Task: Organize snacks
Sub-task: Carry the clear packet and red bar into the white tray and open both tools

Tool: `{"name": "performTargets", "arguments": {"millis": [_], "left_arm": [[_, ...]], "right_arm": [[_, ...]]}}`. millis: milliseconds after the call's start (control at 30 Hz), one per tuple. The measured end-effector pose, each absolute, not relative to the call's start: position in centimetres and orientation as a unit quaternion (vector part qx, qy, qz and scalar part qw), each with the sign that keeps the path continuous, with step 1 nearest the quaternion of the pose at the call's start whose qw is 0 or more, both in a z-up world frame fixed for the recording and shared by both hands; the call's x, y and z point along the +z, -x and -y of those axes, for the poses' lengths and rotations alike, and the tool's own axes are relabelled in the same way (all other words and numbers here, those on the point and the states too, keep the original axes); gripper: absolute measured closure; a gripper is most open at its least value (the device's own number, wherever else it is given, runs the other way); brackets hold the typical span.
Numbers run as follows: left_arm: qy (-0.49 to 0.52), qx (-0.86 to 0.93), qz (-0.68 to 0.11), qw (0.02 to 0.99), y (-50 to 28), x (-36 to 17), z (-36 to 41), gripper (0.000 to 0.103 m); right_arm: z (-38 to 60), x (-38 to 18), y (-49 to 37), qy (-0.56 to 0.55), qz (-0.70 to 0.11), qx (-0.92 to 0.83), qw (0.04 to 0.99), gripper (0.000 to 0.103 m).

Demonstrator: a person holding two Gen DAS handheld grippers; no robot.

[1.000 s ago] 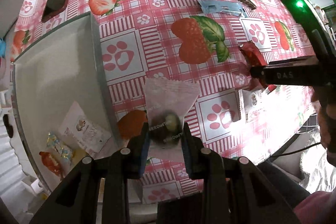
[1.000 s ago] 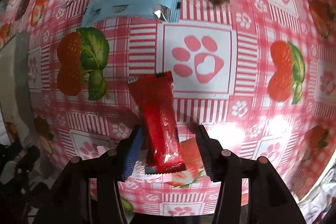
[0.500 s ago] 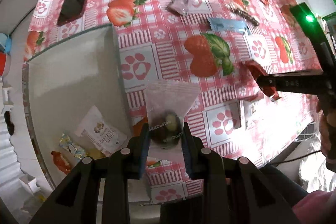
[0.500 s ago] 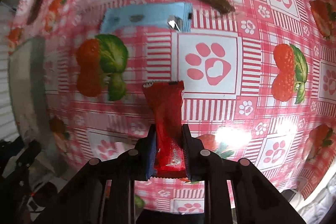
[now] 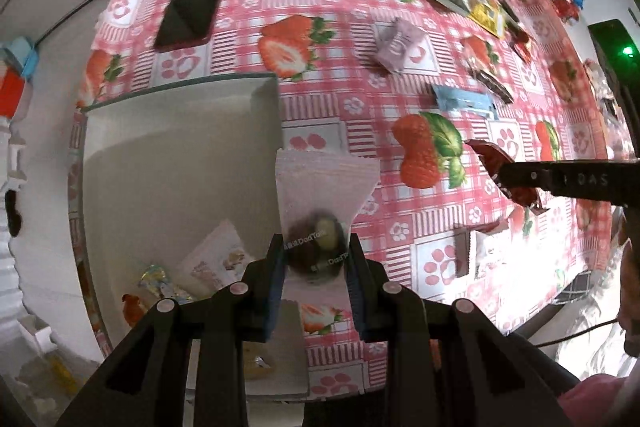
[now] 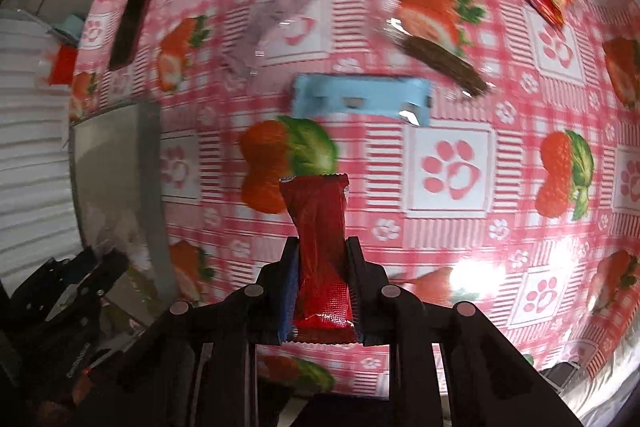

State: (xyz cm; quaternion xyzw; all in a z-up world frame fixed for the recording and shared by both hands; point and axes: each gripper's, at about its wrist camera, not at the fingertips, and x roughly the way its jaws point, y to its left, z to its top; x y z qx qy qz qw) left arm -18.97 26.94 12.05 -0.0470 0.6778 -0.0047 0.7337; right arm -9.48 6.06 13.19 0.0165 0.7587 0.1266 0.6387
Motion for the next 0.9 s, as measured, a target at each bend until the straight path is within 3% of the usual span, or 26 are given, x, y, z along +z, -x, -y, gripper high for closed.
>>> {"name": "performTargets", "arguments": {"millis": [900], "left_arm": [[0.098,0.075,-0.686,0.717,22.7,10.0,-35.9,0.072]], "right_arm": [[-27.1,11.0,12.3,0.078,-0.740,0.274,0.609,0.079]]}}
